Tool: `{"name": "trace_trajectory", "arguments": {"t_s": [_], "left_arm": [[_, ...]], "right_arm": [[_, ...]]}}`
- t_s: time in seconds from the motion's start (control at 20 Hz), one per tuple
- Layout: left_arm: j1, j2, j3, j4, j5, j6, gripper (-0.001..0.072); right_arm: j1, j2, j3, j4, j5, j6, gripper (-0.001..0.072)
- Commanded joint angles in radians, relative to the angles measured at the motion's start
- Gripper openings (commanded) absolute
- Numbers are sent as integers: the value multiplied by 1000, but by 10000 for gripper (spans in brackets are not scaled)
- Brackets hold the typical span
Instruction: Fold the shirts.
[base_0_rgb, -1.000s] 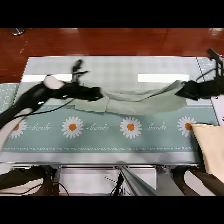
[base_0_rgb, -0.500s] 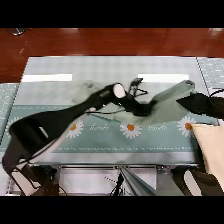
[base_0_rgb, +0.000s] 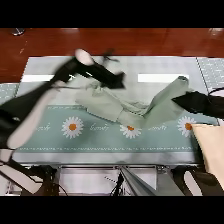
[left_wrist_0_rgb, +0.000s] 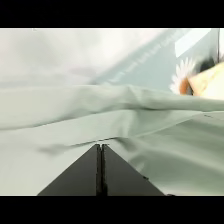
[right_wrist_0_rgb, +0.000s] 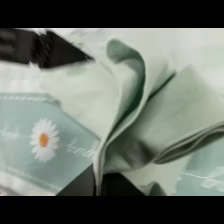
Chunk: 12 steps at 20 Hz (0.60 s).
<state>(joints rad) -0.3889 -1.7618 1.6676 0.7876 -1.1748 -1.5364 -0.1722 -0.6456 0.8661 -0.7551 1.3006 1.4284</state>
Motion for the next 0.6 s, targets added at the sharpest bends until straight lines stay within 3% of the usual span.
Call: {"name": "trace_trajectory", "arguments": {"t_s": [0.0, 0.25, 0.4, 0.55], "left_arm": [[278, 204, -44, 177, -180, 6, 19], [536, 750, -407, 204, -12, 88, 19], [540, 1054, -694, 188, 16, 79, 19], [538, 1284, -960, 10, 26, 75, 19]], "right_arm": [[178, -85, 37, 74, -90, -24, 27], [491, -473, 310, 41, -320, -8, 27], [619, -786, 544, 42, -330, -12, 27], [698, -1049, 751, 44, -329, -6, 27]]}}
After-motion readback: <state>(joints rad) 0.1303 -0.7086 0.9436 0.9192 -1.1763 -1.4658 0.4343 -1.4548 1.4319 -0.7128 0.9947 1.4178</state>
